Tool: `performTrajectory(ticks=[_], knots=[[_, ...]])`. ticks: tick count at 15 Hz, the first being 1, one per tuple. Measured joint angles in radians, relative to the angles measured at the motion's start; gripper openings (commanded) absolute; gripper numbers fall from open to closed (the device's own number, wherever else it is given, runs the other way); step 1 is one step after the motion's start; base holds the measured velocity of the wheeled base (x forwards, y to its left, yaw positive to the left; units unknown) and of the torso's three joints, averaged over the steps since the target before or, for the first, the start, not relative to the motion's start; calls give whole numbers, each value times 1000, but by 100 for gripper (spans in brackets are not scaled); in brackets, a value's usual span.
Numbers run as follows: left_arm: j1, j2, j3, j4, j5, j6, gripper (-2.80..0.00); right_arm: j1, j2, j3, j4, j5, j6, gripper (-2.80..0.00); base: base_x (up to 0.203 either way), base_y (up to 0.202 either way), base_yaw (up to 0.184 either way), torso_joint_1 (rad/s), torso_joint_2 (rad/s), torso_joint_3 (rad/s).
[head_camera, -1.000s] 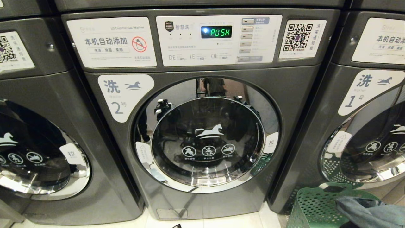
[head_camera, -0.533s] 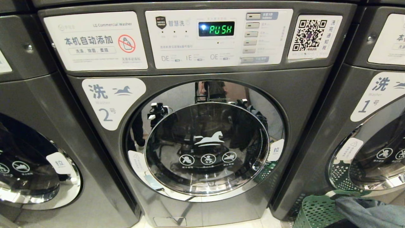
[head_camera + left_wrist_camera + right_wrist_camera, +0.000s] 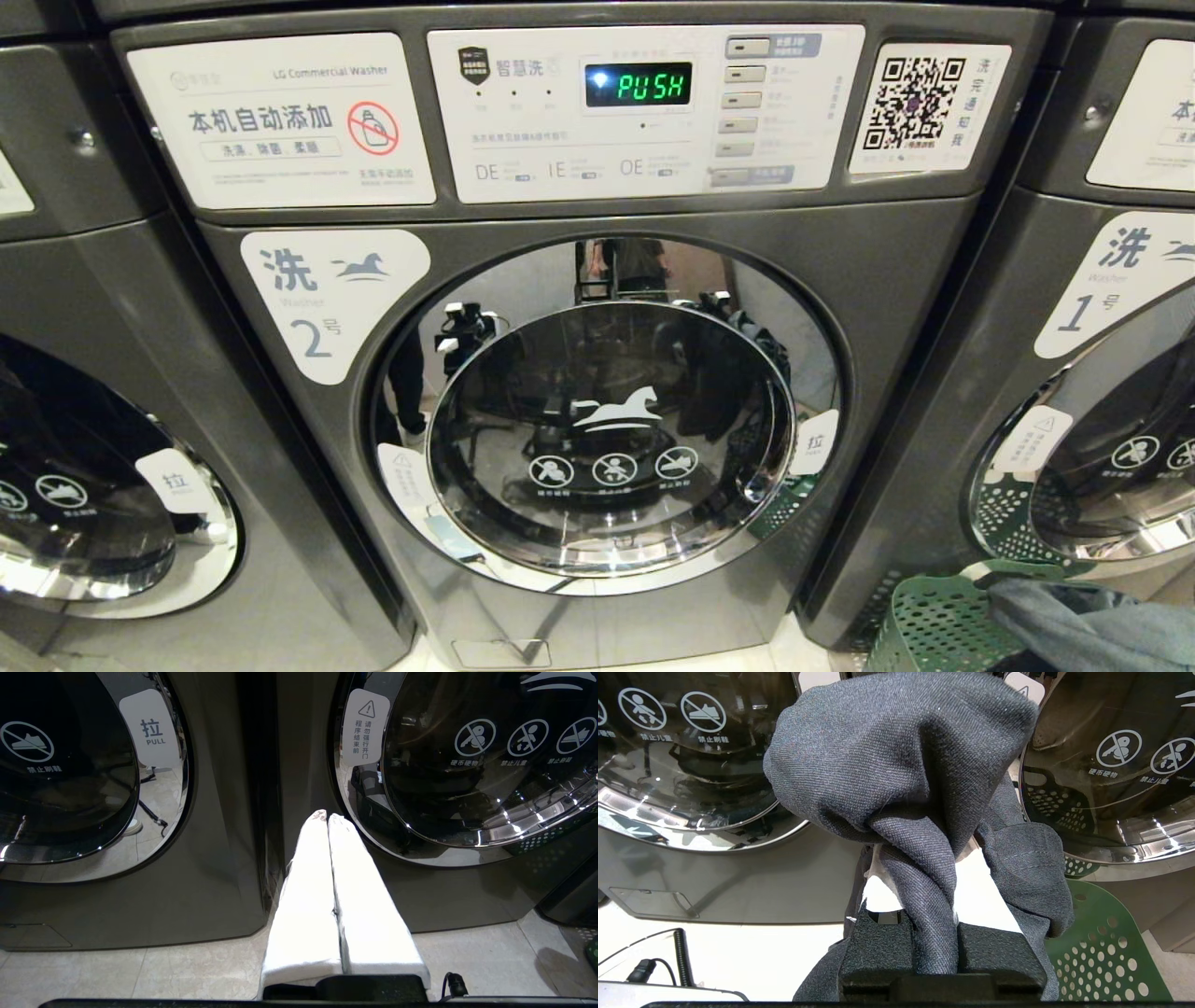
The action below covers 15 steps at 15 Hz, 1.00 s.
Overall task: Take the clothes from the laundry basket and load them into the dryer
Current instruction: Put the clothes in the dryer
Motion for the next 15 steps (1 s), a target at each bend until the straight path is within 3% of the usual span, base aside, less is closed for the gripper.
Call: performTrajectory(ticks=[9, 12, 15], knots=[[0, 0, 0, 0, 0, 0, -280, 0, 0, 0, 0, 1, -10, -280, 0, 0, 0, 0, 0, 0], [0, 0, 0, 0, 0, 0, -280, 0, 0, 0, 2, 9, -72, -280, 0, 0, 0, 0, 0, 0], [0, 0, 0, 0, 0, -1, -280, 0, 0, 0, 3, 2, -78, -280, 0, 0, 0, 0, 0, 0]])
